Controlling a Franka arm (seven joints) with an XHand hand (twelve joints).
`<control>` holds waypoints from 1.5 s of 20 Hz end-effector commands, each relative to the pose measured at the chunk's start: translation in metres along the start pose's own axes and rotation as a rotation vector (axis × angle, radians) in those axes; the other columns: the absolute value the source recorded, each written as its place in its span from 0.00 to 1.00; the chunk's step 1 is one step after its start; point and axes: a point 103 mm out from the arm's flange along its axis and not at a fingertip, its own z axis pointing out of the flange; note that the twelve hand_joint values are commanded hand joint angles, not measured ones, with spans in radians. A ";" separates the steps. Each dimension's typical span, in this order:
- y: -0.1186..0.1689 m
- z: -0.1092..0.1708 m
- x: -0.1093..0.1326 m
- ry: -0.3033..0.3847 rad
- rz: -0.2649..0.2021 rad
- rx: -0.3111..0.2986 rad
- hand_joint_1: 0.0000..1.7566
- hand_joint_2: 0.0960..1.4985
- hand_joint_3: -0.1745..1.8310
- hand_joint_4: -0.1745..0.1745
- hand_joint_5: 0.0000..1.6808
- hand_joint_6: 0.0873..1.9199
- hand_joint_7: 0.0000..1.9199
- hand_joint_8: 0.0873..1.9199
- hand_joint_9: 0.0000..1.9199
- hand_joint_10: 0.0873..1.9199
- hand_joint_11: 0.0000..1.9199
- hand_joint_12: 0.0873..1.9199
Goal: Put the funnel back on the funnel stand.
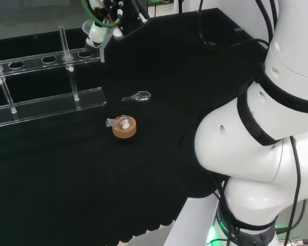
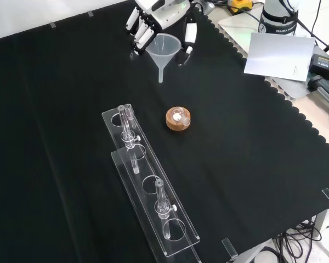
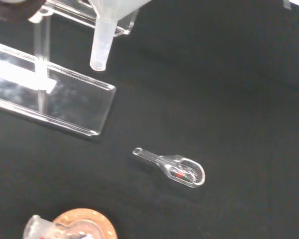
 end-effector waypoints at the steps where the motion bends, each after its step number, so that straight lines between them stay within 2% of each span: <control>1: 0.047 -0.008 -0.010 -0.013 -0.007 -0.027 0.42 0.43 0.34 0.31 0.30 0.06 0.38 0.37 0.63 0.27 0.34 0.63; 8: 0.080 -0.008 -0.014 -0.007 -0.023 -0.029 0.42 0.43 0.34 0.31 0.31 0.06 0.38 0.37 0.63 0.27 0.34 0.63; 13: 0.092 -0.006 -0.016 -0.003 -0.030 -0.039 0.42 0.43 0.34 0.31 0.31 0.06 0.38 0.37 0.63 0.27 0.34 0.63; 19: 0.118 -0.001 -0.011 -0.003 -0.045 -0.035 0.42 0.43 0.34 0.31 0.31 0.06 0.38 0.37 0.63 0.27 0.34 0.63; 30: 0.141 0.004 -0.001 0.011 -0.084 -0.047 0.42 0.43 0.34 0.31 0.31 0.06 0.38 0.37 0.64 0.27 0.34 0.63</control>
